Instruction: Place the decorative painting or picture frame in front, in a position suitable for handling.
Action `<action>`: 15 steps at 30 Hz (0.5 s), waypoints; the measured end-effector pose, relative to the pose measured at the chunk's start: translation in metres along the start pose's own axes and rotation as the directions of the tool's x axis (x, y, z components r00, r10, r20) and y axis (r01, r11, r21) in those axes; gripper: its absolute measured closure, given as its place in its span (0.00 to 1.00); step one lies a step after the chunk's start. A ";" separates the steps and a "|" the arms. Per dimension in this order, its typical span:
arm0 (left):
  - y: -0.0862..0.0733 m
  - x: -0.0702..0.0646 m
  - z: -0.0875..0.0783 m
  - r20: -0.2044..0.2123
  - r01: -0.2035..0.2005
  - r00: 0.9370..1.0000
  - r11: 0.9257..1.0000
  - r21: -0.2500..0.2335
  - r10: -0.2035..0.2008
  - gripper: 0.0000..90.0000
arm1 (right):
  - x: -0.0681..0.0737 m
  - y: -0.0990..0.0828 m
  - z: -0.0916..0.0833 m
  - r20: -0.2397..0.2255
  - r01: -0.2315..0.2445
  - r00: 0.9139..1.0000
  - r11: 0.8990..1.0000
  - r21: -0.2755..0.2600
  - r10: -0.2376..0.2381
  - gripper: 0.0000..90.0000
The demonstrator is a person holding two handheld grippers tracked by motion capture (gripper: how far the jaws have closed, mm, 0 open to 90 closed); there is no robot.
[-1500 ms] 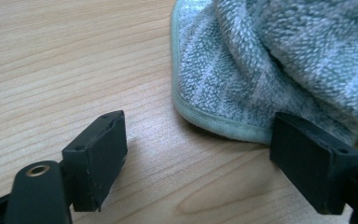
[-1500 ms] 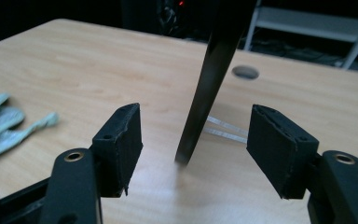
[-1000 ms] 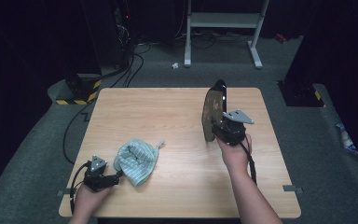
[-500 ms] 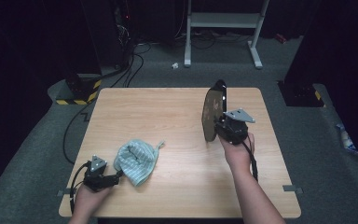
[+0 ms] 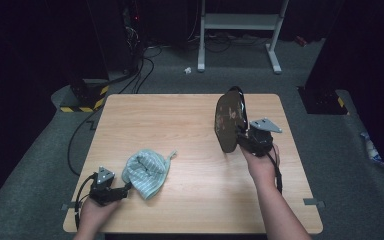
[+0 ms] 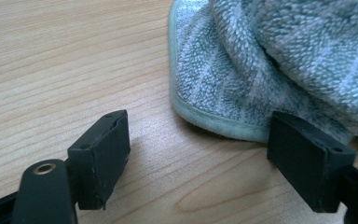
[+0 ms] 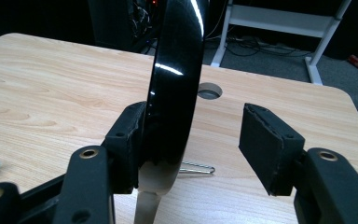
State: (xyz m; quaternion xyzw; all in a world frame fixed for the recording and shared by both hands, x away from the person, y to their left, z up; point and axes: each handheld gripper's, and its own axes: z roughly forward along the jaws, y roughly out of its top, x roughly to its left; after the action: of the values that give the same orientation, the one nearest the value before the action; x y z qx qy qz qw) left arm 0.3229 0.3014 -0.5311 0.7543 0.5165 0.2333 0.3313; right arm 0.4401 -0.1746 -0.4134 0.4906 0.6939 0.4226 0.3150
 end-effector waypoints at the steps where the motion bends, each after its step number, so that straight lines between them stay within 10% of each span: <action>1: 0.000 0.000 0.000 0.000 0.000 1.000 1.000 0.000 0.000 0.24 | -0.001 0.000 0.000 0.001 0.000 1.000 1.000 0.000 0.000 0.47; 15: 0.000 0.000 0.000 0.004 0.003 1.000 1.000 0.000 -0.003 0.24 | 0.009 -0.014 0.018 -0.050 -0.016 0.999 1.000 0.016 0.016 0.45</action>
State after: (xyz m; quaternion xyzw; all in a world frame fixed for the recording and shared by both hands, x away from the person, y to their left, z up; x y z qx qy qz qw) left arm 0.3229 0.3013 -0.5311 0.7540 0.5171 0.2311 0.3327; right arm 0.4464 -0.1633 -0.4341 0.4878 0.7008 0.4319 0.2903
